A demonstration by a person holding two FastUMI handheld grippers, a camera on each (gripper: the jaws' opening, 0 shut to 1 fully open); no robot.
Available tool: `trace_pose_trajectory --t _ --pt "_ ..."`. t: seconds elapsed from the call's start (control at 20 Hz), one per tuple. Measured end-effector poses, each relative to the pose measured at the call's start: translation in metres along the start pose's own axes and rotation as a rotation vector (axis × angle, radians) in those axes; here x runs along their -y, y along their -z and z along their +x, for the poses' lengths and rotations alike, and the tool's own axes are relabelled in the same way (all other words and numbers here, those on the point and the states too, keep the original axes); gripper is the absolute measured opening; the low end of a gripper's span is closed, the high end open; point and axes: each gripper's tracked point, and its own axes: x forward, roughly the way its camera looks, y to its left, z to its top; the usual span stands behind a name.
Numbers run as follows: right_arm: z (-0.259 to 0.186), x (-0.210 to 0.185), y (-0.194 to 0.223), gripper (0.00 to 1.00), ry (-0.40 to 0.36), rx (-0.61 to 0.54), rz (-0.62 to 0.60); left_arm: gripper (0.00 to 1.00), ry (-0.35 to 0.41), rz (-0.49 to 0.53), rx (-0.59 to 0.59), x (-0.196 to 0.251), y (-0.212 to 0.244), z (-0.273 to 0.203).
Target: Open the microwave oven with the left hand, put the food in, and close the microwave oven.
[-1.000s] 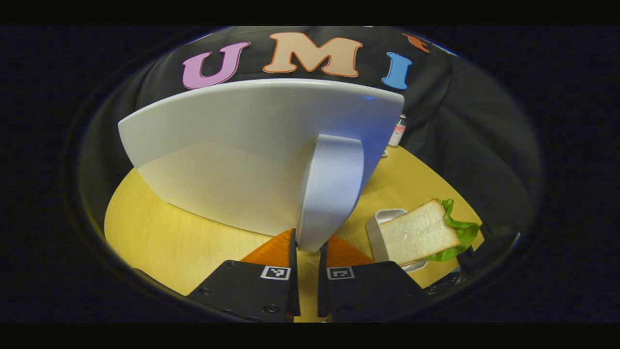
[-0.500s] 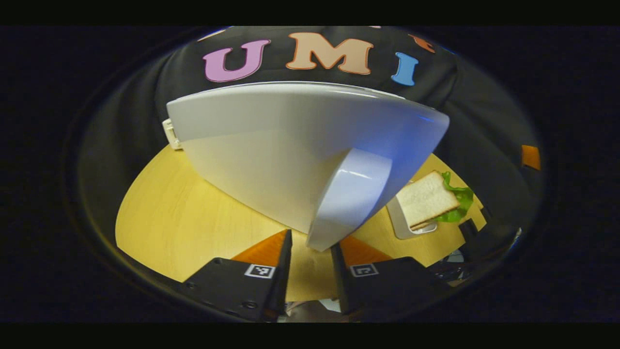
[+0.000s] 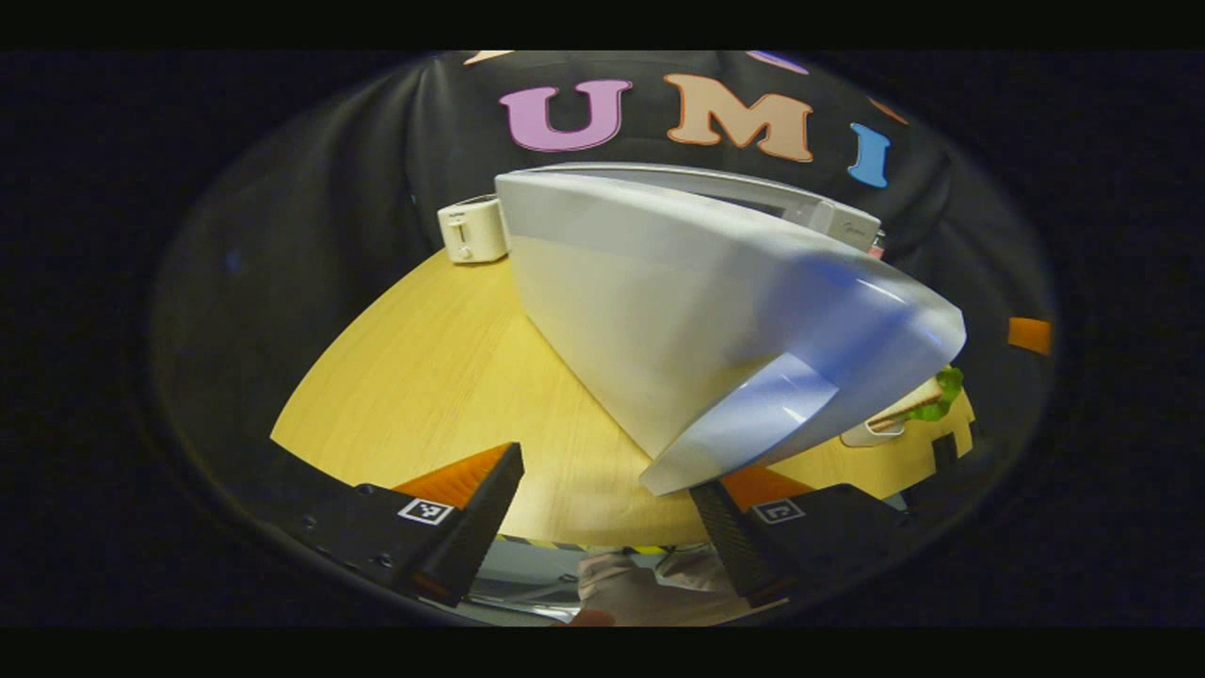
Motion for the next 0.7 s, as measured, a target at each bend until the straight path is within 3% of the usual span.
trace_pose_trajectory --t 0.3,0.7 --pt "0.020 -0.001 0.017 0.99 -0.021 -0.074 0.014 0.99 -0.092 -0.106 -0.032 -0.048 0.017 -0.029" --pt "0.053 0.005 0.054 0.99 -0.024 -0.196 0.024 0.95 -0.287 -0.104 0.014 -0.110 0.009 -0.074"
